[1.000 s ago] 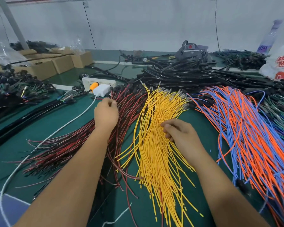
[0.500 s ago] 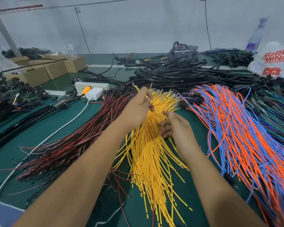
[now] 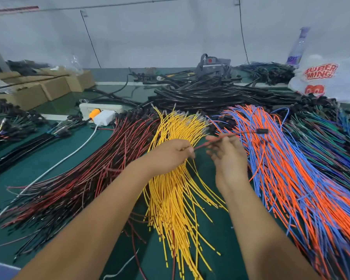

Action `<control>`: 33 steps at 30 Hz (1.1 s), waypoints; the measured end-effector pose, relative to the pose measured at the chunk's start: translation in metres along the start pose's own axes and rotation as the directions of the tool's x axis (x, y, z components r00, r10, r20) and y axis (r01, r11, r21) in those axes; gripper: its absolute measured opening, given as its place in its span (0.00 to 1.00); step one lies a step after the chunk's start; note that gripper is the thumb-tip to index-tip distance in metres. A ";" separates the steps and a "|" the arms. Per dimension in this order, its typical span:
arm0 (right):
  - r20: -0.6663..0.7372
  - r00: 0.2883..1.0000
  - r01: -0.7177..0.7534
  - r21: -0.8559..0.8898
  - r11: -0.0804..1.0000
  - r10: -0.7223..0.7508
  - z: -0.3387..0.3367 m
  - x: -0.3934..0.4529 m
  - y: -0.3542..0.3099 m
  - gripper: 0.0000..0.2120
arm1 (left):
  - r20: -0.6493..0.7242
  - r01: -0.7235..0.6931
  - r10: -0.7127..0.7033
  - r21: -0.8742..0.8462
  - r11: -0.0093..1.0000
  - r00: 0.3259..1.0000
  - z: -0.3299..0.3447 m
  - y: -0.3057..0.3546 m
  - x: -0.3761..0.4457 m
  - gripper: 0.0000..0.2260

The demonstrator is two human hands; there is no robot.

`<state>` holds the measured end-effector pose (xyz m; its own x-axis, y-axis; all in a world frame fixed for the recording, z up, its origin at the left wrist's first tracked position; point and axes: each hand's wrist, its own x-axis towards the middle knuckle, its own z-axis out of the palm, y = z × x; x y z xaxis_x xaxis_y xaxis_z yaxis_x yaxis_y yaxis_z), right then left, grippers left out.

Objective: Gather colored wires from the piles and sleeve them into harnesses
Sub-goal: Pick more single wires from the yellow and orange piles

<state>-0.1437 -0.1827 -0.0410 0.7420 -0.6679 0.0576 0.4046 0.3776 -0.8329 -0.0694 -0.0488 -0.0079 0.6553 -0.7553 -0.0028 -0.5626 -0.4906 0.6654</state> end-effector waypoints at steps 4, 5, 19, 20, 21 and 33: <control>-0.136 0.990 -0.012 0.165 0.986 0.034 -0.012 0.009 -0.009 0.13 | 0.020 0.032 -0.033 0.002 0.999 0.999 -0.036 -0.016 -0.014 0.13; -0.147 0.989 -0.002 0.130 0.992 0.021 -0.012 0.011 -0.010 0.14 | 0.056 0.071 -0.069 -0.030 0.997 0.996 -0.045 -0.019 -0.018 0.15; -0.114 0.993 -0.023 -0.140 0.990 0.007 -0.016 0.014 -0.007 0.06 | -0.179 0.272 -0.221 0.354 0.895 0.959 -0.077 -0.021 -0.024 0.12; -0.061 0.998 -0.042 -0.186 0.982 0.031 -0.014 0.013 -0.005 0.06 | -0.237 0.251 -0.180 0.315 0.915 0.955 -0.067 -0.018 -0.020 0.12; -0.009 0.999 -0.044 -0.242 0.969 0.043 -0.013 0.013 -0.003 0.06 | -0.288 0.228 -0.147 0.269 0.936 0.946 -0.056 -0.017 -0.014 0.12; 0.160 0.987 0.117 -0.572 0.812 -0.029 -0.014 0.019 0.019 0.09 | -0.470 0.271 -0.162 0.174 0.947 0.868 0.031 -0.034 0.036 0.20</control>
<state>-0.1296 -0.1973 -0.0632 0.8059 -0.5673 0.1695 0.1095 -0.1386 -0.9843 -0.0426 -0.0728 -0.0541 0.8967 -0.3719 0.2400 -0.4425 -0.7447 0.4996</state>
